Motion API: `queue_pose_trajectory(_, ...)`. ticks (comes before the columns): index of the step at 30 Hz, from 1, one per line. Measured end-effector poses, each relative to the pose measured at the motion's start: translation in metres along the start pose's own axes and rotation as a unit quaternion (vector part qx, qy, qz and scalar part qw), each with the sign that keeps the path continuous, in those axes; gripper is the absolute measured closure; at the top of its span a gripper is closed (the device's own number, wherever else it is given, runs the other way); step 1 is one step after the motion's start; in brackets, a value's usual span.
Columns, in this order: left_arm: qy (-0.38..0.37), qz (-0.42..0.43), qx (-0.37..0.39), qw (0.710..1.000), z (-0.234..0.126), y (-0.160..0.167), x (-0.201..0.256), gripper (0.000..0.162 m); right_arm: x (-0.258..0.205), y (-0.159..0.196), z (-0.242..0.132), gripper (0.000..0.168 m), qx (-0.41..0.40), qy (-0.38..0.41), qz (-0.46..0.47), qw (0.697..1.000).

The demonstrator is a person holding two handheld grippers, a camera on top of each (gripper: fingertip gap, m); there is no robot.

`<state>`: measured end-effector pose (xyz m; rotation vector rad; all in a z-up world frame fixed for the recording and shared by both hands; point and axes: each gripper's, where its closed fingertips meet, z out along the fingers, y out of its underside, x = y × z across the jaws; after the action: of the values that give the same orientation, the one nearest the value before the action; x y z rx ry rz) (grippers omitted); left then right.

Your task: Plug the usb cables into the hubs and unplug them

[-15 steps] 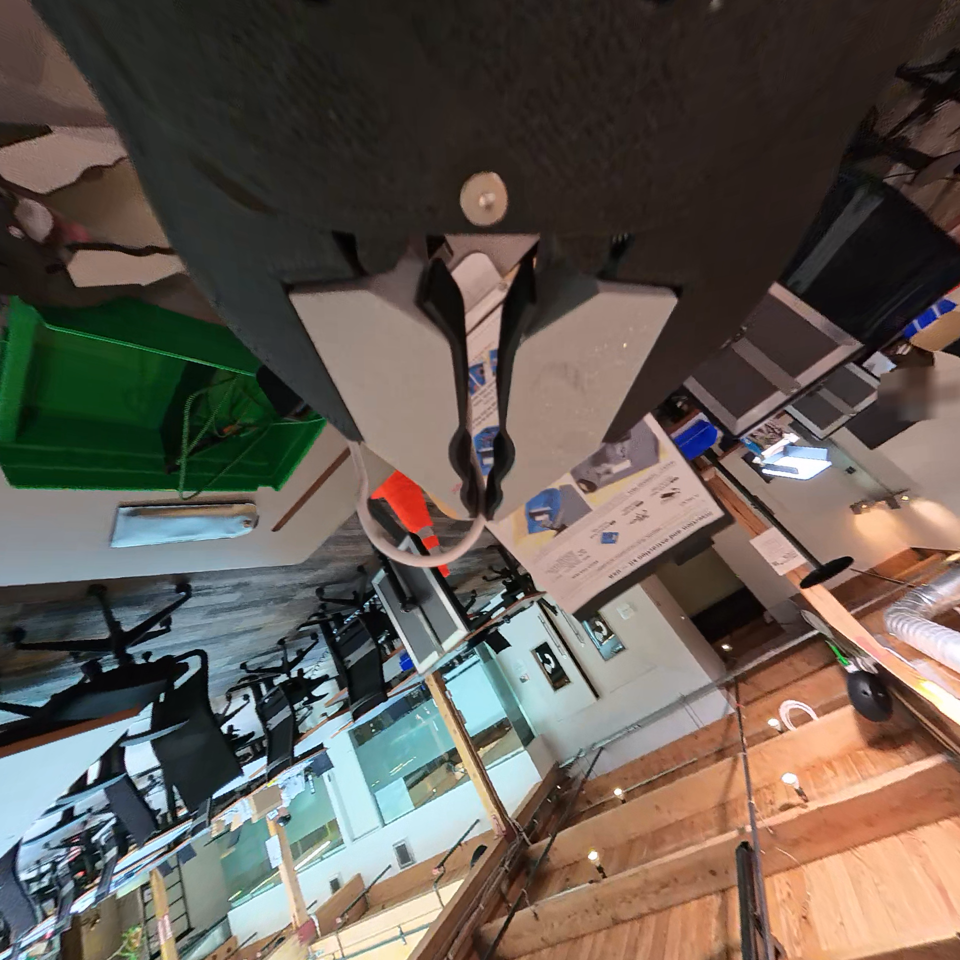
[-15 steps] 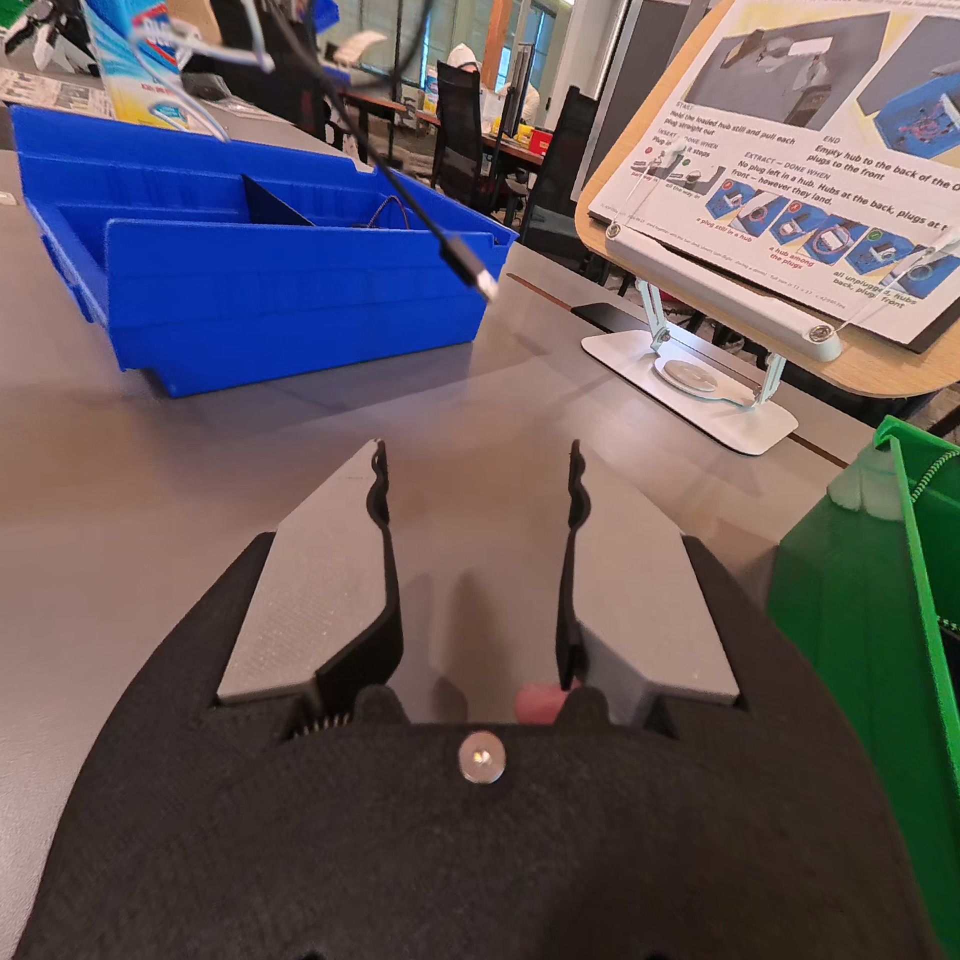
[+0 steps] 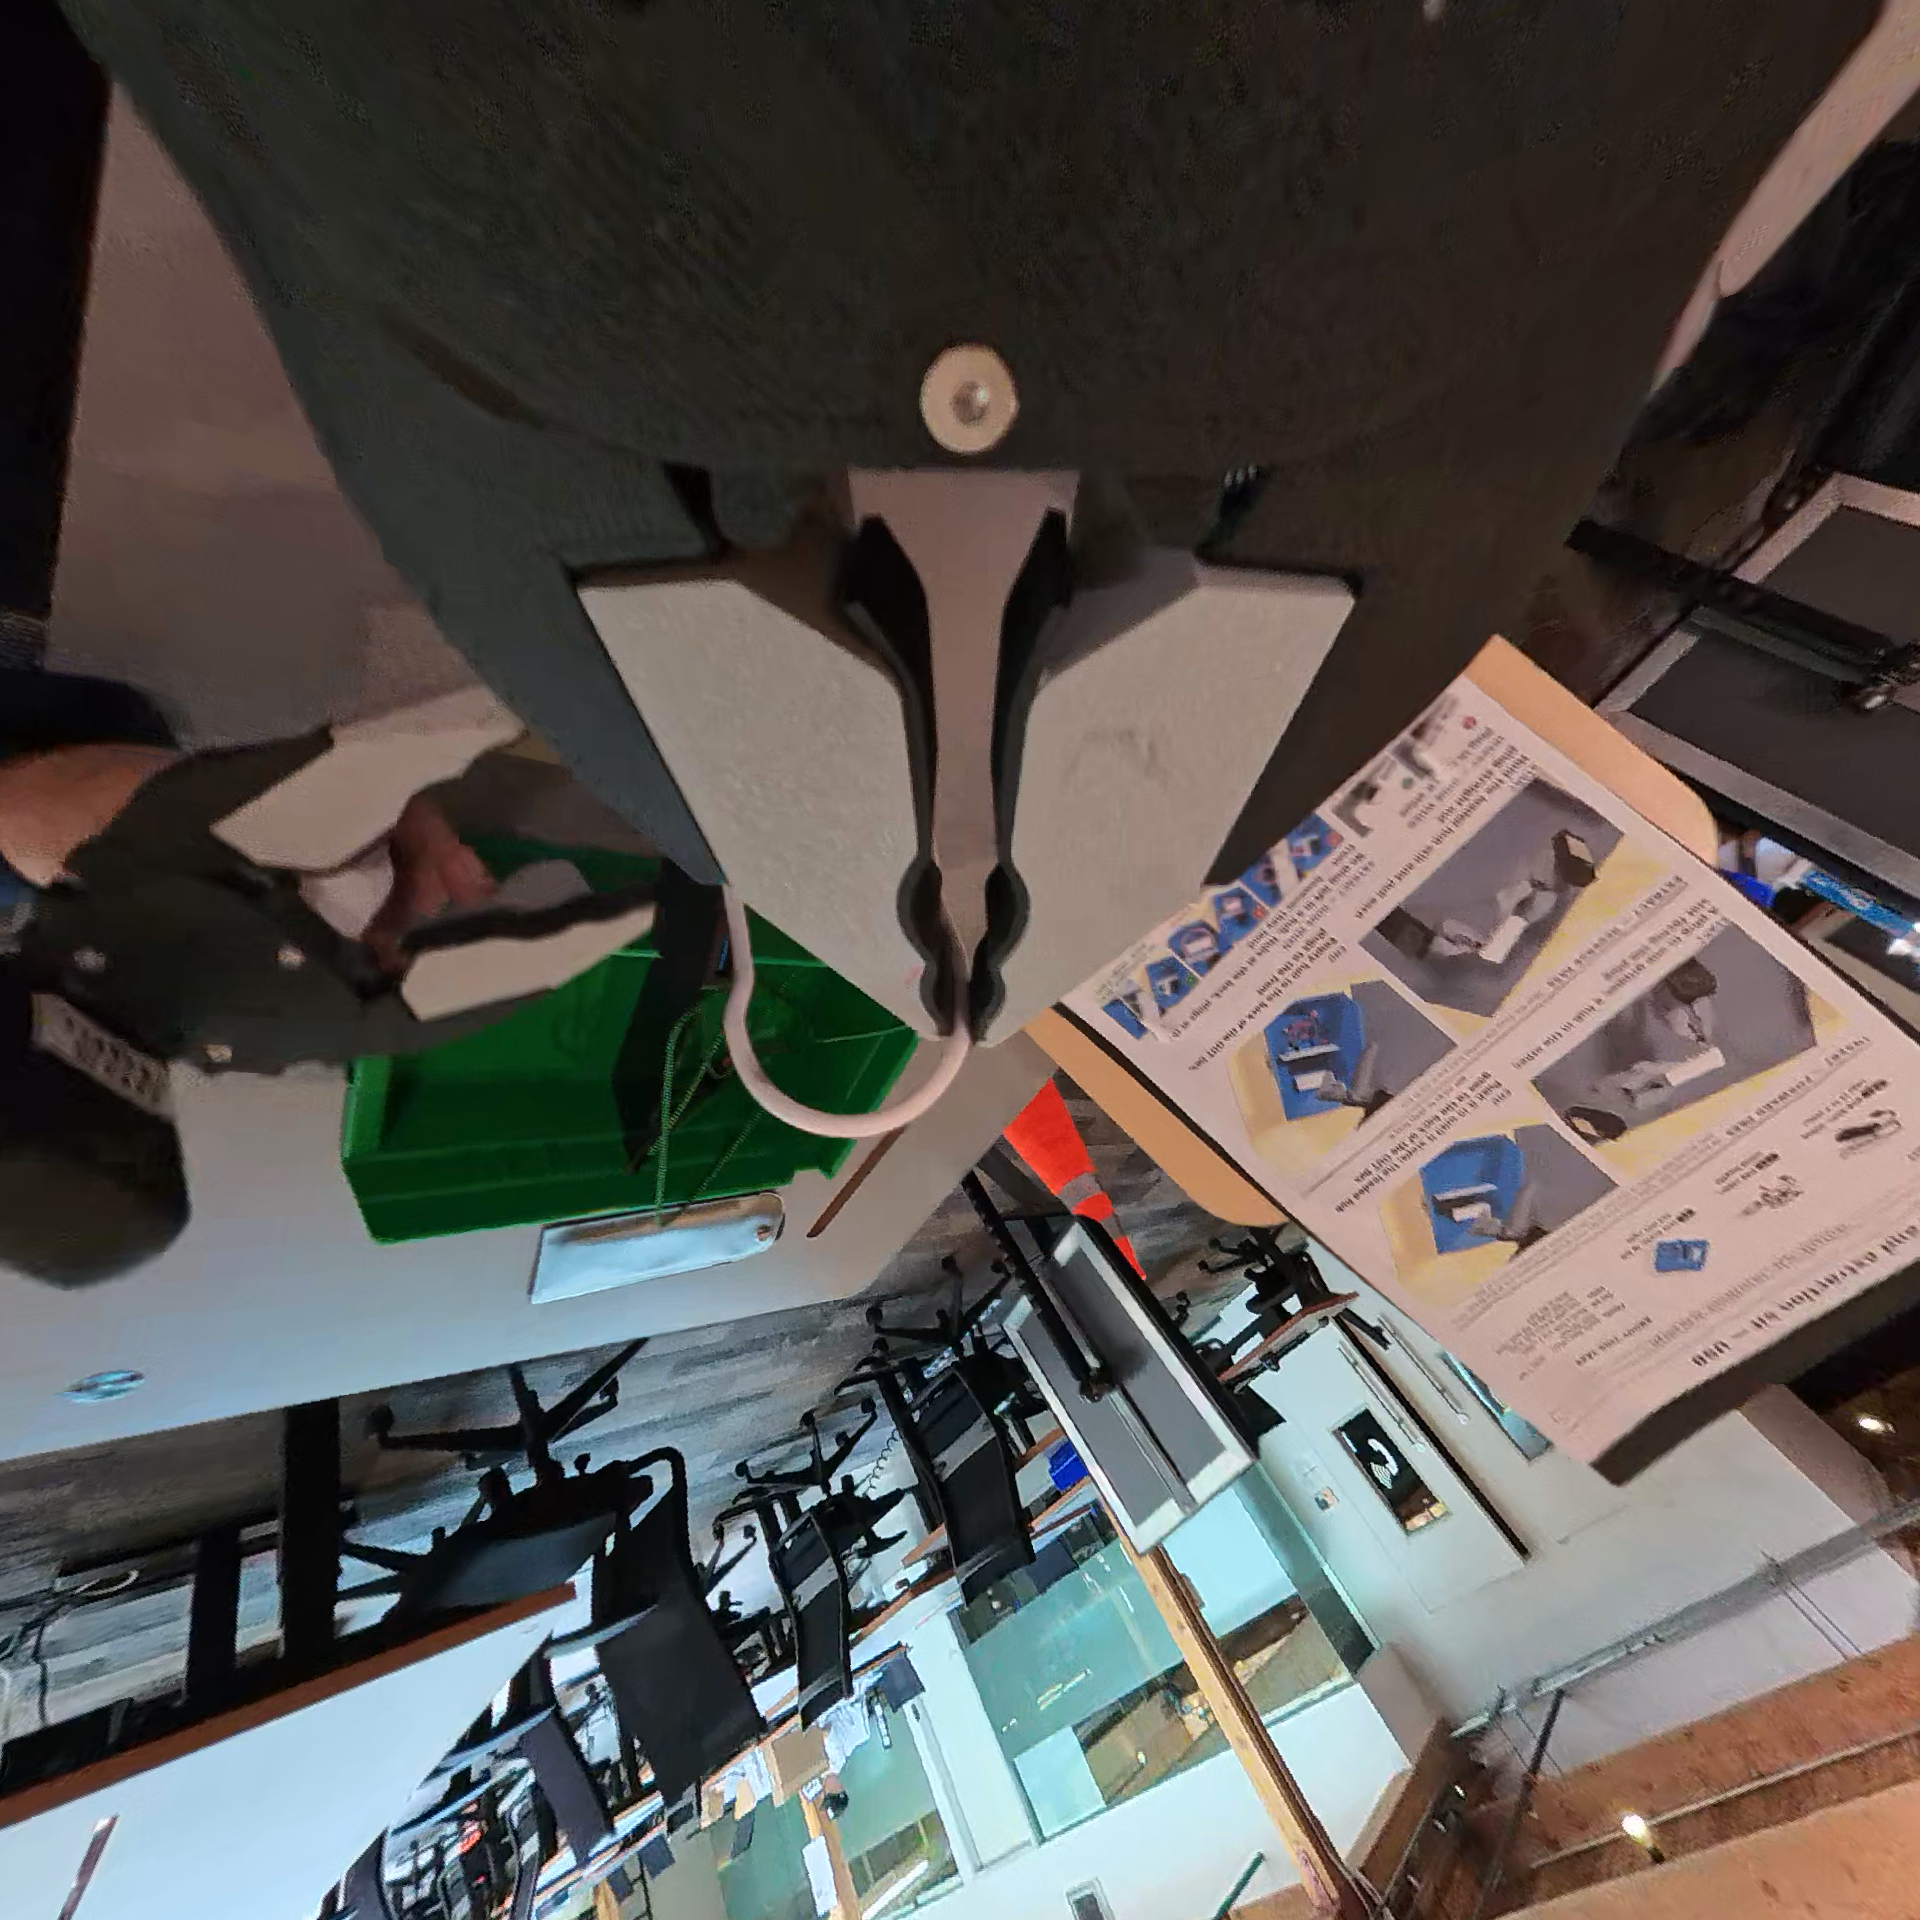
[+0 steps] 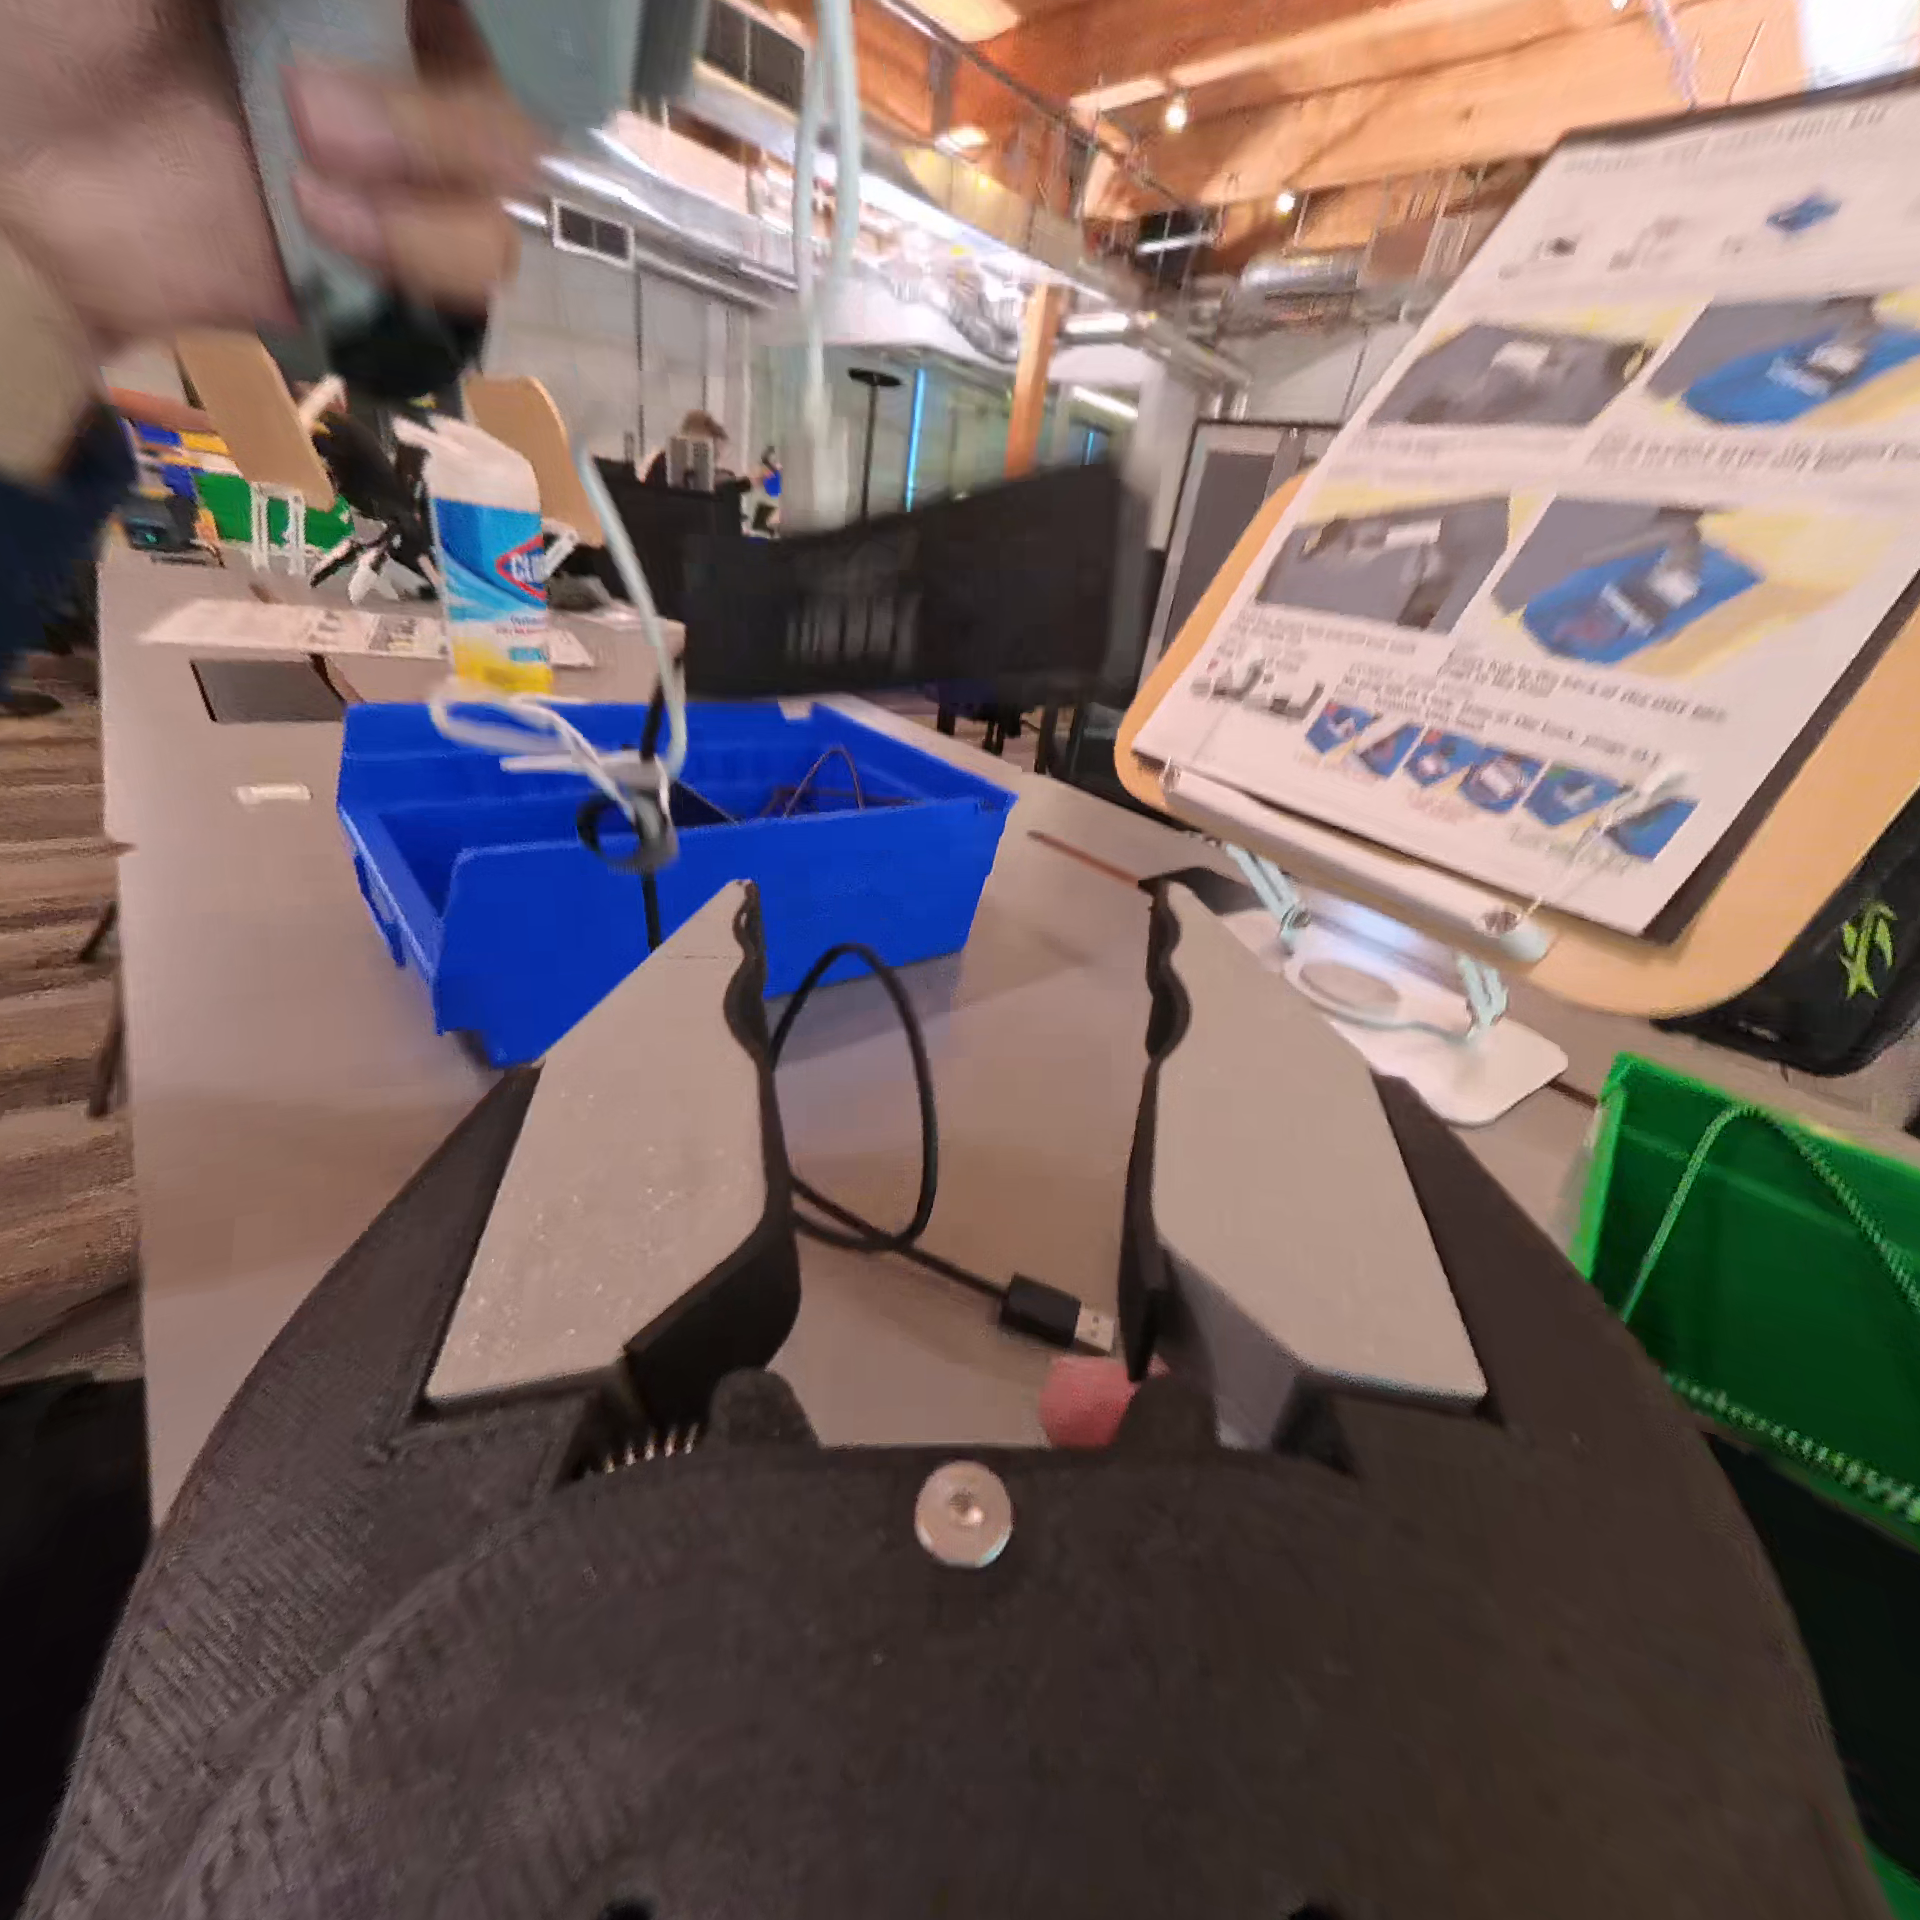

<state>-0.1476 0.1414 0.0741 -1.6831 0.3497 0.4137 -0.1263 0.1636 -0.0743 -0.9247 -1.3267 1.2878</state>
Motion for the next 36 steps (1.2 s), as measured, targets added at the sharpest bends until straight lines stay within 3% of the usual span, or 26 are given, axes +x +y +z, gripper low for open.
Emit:
queue_pose_trajectory(6,0.003,-0.043,0.027,0.999,-0.005,0.038,0.020,0.162,-0.006,-0.047,0.001,0.082,0.022,-0.024,0.015,0.999)
queue_pose_trajectory(8,0.020,-0.051,0.054,0.997,-0.006,0.039,0.025,0.162,-0.010,-0.049,0.008,0.077,0.025,-0.040,0.001,0.999)
queue_pose_trajectory(13,0.039,-0.062,0.050,0.996,0.009,0.044,0.020,0.162,-0.022,-0.028,0.032,0.084,-0.020,-0.090,-0.023,0.995)
queue_pose_trajectory(17,0.034,-0.029,0.033,0.998,0.023,0.051,0.013,0.162,-0.025,-0.005,0.045,0.100,-0.075,-0.107,-0.054,0.990)
queue_pose_trajectory(19,0.043,-0.034,0.040,0.998,0.026,0.054,0.013,0.162,-0.021,0.009,0.051,0.139,-0.101,-0.099,-0.083,0.986)
queue_pose_trajectory(21,0.057,-0.057,0.051,0.995,0.028,0.060,0.013,0.162,-0.022,0.019,0.056,0.151,-0.110,-0.103,-0.102,0.983)
queue_pose_trajectory(28,0.057,-0.170,0.099,0.979,0.034,0.082,-0.010,0.162,-0.012,0.035,0.071,0.157,-0.104,-0.091,-0.085,0.987)
queue_pose_trajectory(36,-0.003,-0.196,0.087,0.977,0.031,0.103,-0.030,0.160,0.005,0.037,0.069,0.159,-0.103,-0.055,-0.071,0.991)
